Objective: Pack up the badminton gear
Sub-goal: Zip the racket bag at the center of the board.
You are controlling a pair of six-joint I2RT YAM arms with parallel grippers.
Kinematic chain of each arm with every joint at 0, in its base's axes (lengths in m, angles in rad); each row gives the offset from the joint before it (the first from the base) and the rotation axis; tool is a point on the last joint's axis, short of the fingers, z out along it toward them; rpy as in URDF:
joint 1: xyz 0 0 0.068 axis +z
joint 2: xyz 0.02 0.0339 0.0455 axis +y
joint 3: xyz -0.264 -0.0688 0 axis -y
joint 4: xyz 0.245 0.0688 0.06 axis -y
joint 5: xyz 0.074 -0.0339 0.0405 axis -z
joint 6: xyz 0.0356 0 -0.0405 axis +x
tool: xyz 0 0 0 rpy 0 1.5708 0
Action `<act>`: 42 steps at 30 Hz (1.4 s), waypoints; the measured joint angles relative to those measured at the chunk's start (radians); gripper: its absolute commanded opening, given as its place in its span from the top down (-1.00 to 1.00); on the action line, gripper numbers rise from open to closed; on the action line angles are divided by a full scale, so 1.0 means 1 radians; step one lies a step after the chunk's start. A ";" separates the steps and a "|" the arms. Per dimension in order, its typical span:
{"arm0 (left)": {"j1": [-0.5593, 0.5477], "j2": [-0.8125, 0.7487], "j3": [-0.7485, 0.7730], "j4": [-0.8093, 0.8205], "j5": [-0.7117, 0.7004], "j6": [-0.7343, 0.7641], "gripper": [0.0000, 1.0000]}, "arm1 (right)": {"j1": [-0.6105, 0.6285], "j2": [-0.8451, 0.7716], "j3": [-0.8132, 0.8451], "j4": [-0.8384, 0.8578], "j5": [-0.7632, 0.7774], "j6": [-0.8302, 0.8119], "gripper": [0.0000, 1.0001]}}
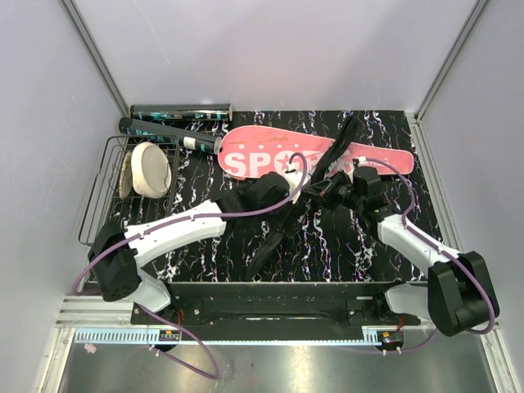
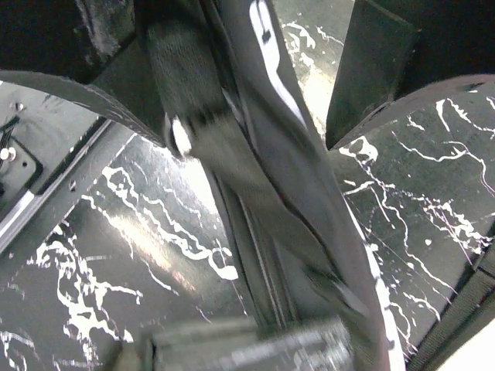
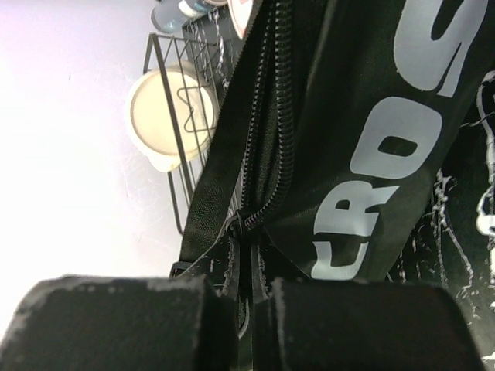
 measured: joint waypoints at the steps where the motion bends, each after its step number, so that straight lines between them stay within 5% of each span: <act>1: 0.006 0.015 0.019 -0.007 0.007 -0.006 -0.78 | 0.006 -0.008 -0.003 -0.003 0.008 0.007 1.00; 5: 0.043 0.024 0.037 0.012 0.050 -0.032 -0.86 | 0.046 -0.046 -0.014 -0.021 0.010 0.023 0.95; 9: 0.058 0.022 0.042 0.011 0.046 -0.051 -0.57 | 0.066 -0.062 -0.014 -0.040 0.012 0.048 0.92; 12: 0.061 0.059 0.106 -0.026 0.034 -0.045 -0.13 | 0.073 -0.068 -0.014 -0.048 0.016 0.071 0.87; 13: 0.061 0.076 0.124 -0.024 0.029 -0.044 0.15 | 0.076 -0.074 -0.014 -0.056 0.017 0.075 0.80; 17: 0.054 0.092 0.125 -0.008 -0.002 -0.040 0.92 | 0.077 -0.102 -0.011 -0.100 0.040 0.084 -0.36; 18: 0.053 0.087 0.115 0.001 -0.026 -0.037 1.00 | 0.077 -0.113 0.000 -0.124 0.039 0.069 -0.48; 22: 0.055 0.033 0.034 0.074 -0.130 -0.008 1.00 | 0.029 -0.126 0.066 -0.184 -0.014 -0.007 -0.76; 26: 0.035 -0.052 -0.074 0.150 -0.227 0.034 1.00 | -0.037 -0.106 0.176 -0.298 -0.069 -0.137 -0.77; 31: -0.027 -0.154 -0.208 0.255 -0.332 0.090 1.00 | -0.042 -0.108 0.278 -0.389 -0.128 -0.254 -0.02; 34: -0.047 -0.191 -0.256 0.287 -0.364 0.111 1.00 | -0.037 -0.061 0.366 -0.455 -0.170 -0.355 0.06; 42: -0.080 -0.269 -0.354 0.340 -0.375 0.192 1.00 | -0.015 -0.009 0.482 -0.645 -0.133 -0.679 -0.47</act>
